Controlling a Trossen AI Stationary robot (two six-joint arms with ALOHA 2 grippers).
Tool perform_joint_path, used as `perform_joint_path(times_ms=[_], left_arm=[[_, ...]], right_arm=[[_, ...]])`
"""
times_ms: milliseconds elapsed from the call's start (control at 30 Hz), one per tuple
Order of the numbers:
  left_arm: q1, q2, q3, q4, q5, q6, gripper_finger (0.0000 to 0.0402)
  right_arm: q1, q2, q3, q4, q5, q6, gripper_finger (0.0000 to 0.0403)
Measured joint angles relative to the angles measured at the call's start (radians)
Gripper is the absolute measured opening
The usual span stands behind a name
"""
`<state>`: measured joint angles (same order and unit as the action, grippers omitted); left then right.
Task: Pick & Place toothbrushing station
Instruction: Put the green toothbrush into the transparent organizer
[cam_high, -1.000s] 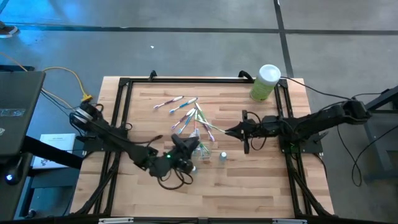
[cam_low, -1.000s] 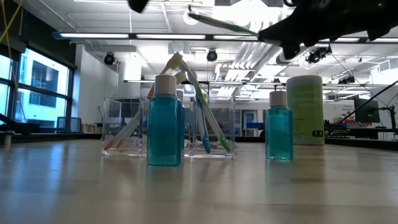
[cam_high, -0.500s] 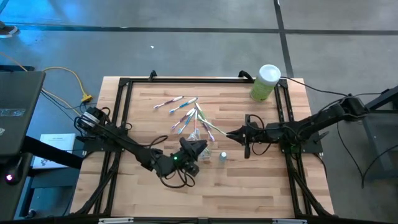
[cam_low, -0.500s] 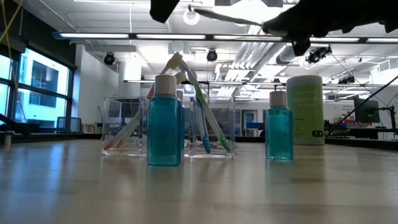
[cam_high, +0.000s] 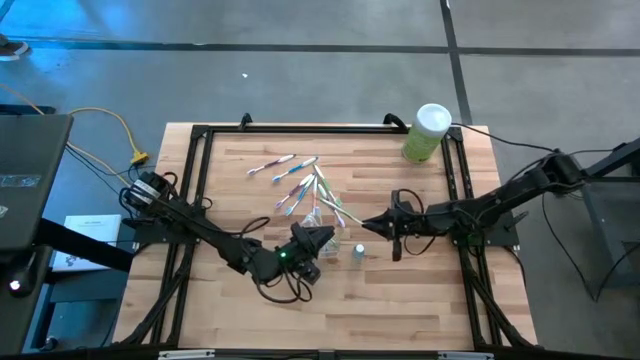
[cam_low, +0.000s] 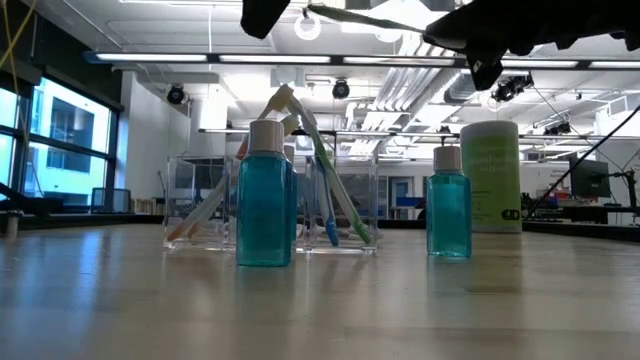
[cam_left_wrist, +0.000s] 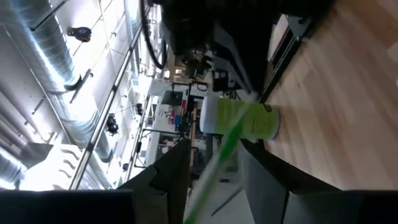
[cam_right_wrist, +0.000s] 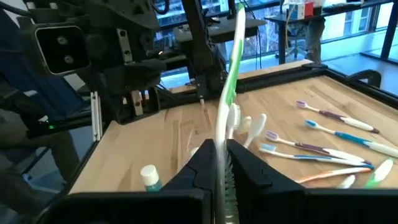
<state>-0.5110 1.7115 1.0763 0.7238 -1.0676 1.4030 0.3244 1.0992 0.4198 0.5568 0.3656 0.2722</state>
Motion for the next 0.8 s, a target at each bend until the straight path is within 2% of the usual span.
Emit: perform_joint_path(times_ms=[533,800], left_arm=[[-0.001,0.0,0.0,0.025,0.005,-0.149,0.0129],[0.006,0.0,0.0,0.007,-0.02,-0.065,0.0129]], right_arm=[[0.03,0.026,0.031,0.006,0.0,-0.034,0.0013],[0.03,0.026,0.031,0.004,0.003,-0.03,0.0013]])
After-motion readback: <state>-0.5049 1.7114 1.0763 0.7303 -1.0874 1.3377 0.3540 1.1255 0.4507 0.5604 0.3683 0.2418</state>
